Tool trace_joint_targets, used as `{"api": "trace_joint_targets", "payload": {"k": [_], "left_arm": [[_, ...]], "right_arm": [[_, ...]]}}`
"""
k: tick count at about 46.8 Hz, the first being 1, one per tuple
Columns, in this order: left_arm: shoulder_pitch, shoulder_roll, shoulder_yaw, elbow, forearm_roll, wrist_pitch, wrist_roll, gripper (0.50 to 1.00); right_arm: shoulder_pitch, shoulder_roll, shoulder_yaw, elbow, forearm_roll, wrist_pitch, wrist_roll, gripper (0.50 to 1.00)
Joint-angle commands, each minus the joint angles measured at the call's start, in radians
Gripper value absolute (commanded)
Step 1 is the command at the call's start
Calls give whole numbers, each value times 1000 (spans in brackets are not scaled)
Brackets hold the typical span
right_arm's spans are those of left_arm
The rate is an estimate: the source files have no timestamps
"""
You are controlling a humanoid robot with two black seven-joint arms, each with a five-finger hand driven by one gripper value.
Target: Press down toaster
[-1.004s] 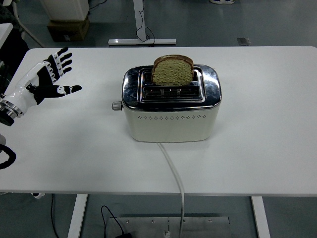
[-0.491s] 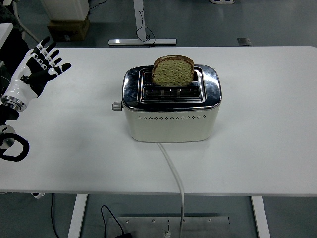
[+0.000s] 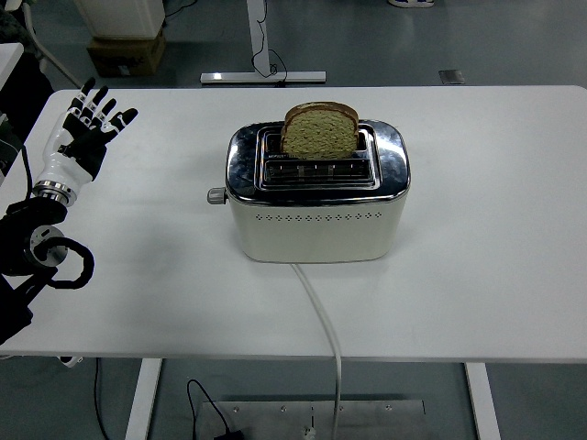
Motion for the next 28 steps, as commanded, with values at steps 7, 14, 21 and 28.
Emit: {"api": "trace_joint_targets", "payload": {"k": [7, 14, 21, 28], "left_arm": [[0, -62, -11, 56, 0, -10, 0, 1000], [0, -103, -28, 82, -1, -35, -2, 1000], [0, -129, -56, 89, 0, -52, -8, 1000], [0, -135, -60, 89, -1, -53, -8, 1000]], "right_arm": [[0, 0, 0, 0, -2, 0, 0, 998], [1, 0, 0, 0, 0, 0, 0, 998], [0, 0, 0, 0, 0, 0, 0, 998], [0, 0, 0, 0, 0, 0, 0, 998]]}}
